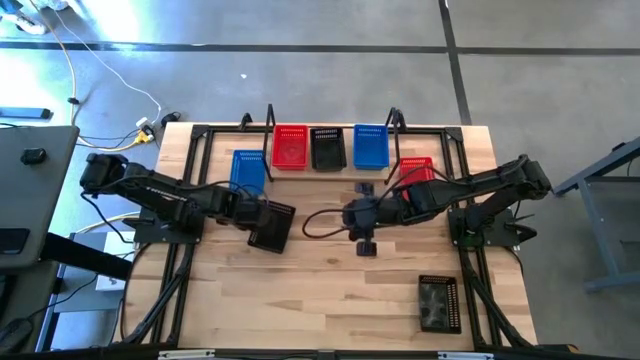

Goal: Stack baskets on shelf by color
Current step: Stack the top black basket on top of the black basket on the shelf

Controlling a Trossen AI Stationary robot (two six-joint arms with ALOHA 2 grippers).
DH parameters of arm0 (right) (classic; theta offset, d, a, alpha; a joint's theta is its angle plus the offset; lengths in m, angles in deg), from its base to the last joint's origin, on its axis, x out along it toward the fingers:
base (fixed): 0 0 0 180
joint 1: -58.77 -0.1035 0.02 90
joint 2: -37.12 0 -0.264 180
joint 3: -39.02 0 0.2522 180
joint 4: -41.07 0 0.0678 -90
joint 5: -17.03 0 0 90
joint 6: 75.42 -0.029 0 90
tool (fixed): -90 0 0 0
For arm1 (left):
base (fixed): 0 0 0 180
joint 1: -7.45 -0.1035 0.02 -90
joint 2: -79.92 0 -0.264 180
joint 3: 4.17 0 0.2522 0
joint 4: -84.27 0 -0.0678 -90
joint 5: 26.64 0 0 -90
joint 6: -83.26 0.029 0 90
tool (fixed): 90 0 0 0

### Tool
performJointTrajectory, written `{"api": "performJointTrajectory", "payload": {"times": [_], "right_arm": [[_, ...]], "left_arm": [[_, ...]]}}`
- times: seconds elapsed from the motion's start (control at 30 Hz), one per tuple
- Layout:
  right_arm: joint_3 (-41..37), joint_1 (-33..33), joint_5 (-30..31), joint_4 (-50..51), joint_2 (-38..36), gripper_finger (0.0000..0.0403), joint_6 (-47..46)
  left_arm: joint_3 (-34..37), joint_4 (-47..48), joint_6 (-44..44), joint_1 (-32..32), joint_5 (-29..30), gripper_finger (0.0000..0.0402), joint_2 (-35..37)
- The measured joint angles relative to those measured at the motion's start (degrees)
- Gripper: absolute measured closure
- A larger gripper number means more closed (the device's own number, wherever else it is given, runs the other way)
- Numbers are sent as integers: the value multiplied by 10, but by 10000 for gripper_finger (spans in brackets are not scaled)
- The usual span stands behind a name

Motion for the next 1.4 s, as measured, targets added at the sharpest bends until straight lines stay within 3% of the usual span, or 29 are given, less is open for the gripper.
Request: {"api": "performJointTrajectory", "payload": {"times": [0.23,0.77,1.07,1.4], "right_arm": [[0,0,-5,-72,0,290,102],[0,0,-28,-166,0,273,219],[0,0,-32,-216,8,268,252],[0,20,-47,-230,35,268,249]], "left_arm": [[-47,-1,-61,28,44,398,0],[-175,12,-57,26,125,401,0],[-260,103,-55,23,143,401,-8],[-363,190,-2,-2,157,401,-90]]}}
